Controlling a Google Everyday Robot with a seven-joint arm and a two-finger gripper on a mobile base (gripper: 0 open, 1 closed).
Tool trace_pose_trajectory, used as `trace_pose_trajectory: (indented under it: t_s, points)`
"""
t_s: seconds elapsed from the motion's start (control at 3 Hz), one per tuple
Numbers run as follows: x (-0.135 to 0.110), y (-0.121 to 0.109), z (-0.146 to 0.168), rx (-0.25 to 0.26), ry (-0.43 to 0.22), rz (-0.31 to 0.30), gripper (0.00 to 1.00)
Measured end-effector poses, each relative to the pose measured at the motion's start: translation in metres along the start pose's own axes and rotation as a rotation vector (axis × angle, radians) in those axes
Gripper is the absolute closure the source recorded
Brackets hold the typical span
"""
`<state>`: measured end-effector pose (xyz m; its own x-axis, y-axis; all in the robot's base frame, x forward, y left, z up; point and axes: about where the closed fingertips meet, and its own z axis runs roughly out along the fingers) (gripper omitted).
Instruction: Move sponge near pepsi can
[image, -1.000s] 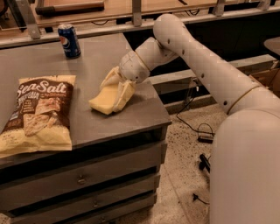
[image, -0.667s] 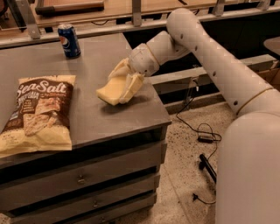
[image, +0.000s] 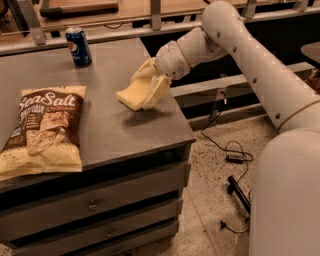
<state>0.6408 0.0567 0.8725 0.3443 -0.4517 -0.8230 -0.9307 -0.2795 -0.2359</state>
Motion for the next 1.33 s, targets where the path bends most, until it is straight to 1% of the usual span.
trace_pose_trajectory:
  t_s: [0.33,0.67,1.0,1.33]
  points:
    - [0.001,-0.005,-0.002,0.014,0.007,0.0,1.0]
    - [0.01,-0.047,-0.024,0.14,0.073,0.001,1.0]
    - [0.015,-0.097,-0.061,0.319,0.146,0.019,1.0]
    - [0.015,-0.097,-0.061,0.319,0.146,0.019,1.0]
